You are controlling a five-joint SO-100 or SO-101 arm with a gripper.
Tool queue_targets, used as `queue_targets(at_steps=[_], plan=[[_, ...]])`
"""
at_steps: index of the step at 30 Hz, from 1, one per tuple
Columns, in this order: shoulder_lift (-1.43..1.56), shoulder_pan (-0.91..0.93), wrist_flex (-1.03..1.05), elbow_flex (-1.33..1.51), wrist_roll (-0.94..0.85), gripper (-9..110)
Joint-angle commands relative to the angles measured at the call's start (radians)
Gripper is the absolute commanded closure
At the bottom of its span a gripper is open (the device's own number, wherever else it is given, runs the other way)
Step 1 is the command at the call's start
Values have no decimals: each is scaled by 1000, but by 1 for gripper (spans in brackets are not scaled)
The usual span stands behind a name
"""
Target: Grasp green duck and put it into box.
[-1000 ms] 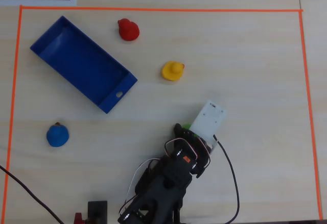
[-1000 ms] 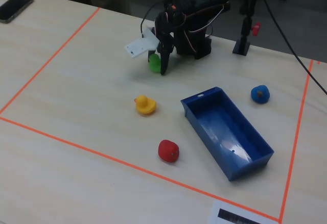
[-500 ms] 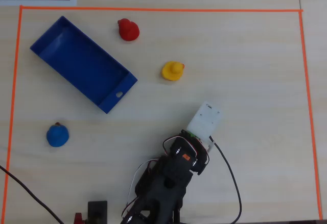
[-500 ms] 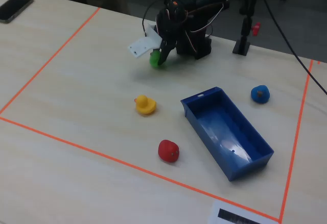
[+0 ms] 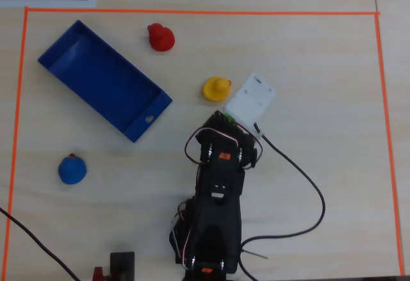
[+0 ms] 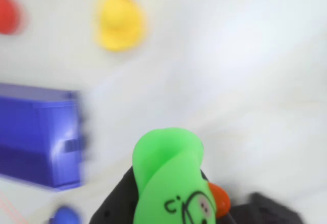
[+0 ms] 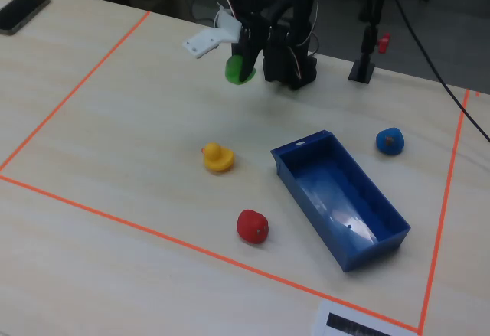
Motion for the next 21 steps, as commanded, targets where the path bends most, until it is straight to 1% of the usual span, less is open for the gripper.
queue_targets(at_steps=[1, 4, 10, 18, 19, 20, 21], plan=[[-253, -183, 15, -354, 190, 101], [-433, -310, 35, -522, 285, 101], [-699, -577, 23, -713, 413, 101], [-966, -772, -146, -730, 535, 100], [-999, -799, -153, -738, 541, 93], [-1034, -825, -153, -753, 545, 83], [-1063, -842, -153, -767, 546, 76]])
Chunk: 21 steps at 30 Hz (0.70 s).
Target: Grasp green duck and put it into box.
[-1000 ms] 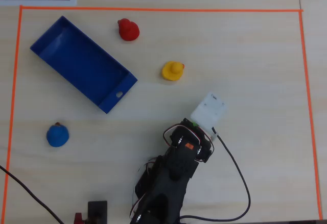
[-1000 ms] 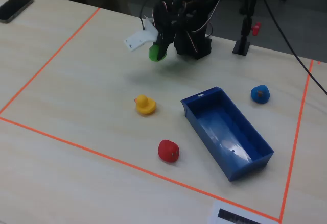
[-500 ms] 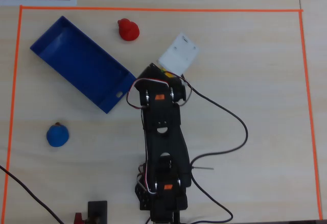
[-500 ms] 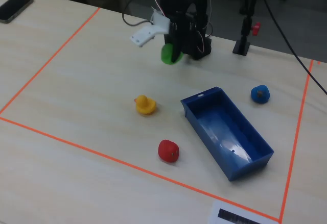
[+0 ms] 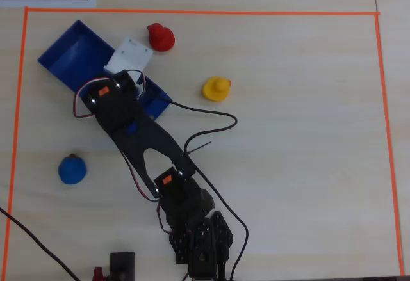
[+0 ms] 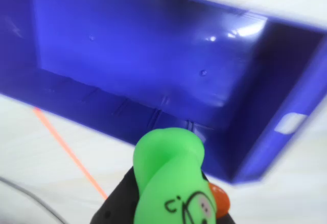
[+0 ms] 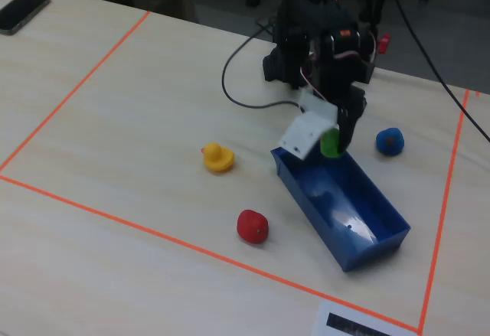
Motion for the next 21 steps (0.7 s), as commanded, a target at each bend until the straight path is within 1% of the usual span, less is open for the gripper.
queue_targets(at_steps=[1, 5, 6, 8, 11, 12, 14, 15, 16, 17, 18, 21], plan=[[-77, -83, -18, -91, 11, 71], [-80, -20, -26, -107, -38, 61], [-57, 11, -25, -107, -60, 62], [18, 86, -11, -106, -84, 72], [164, 225, 8, -107, -138, 82], [218, 275, 15, -103, -161, 85], [336, 373, 32, -80, -229, 86], [405, 423, 32, -51, -267, 88], [480, 476, 28, -12, -307, 92], [566, 532, 5, 41, -345, 99], [661, 592, -31, 107, -391, 101], [943, 773, -158, 356, -535, 101]])
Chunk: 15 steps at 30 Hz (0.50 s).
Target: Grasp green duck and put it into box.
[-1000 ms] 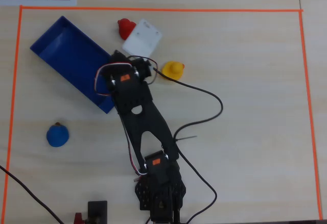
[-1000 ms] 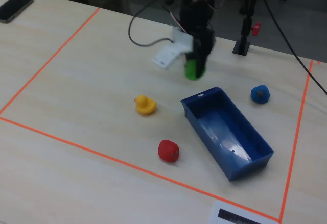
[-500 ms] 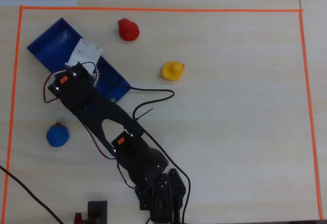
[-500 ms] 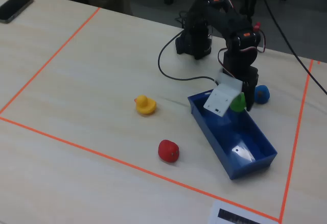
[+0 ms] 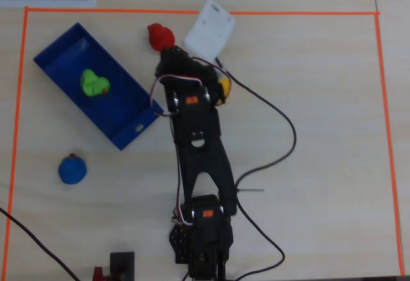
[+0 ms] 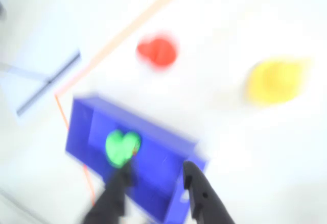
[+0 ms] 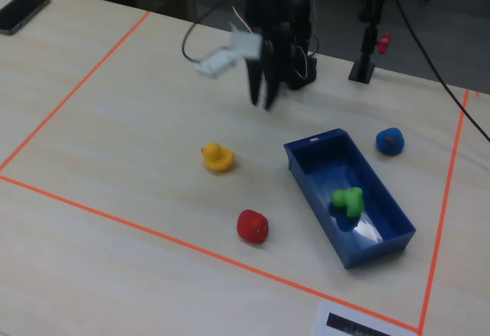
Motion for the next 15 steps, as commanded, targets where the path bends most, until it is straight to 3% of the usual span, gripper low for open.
queue_targets(at_steps=[1, 7, 15], plan=[[469, 255, -167, 322, -189, 101], [1086, 353, -341, 1028, -359, 101], [1405, 262, -138, 1428, -368, 101]])
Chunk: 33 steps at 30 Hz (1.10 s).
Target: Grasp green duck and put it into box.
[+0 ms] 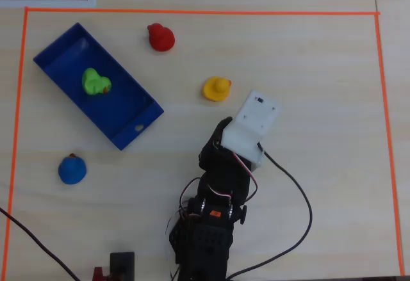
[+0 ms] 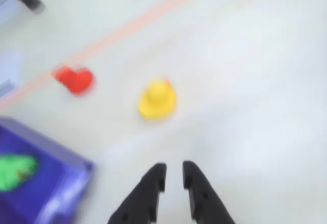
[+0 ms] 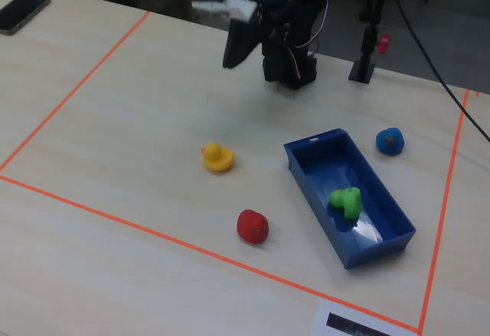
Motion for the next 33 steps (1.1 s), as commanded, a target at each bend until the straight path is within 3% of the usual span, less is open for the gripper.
queue_targets(at_steps=[1, 6, 10, 23, 33], plan=[[114, -57, 92, 193, -8, 101], [114, -114, 250, 342, -98, 101], [115, -112, 199, 468, -118, 101], [115, -273, 172, 469, -127, 100], [117, -273, 206, 469, -126, 100]])
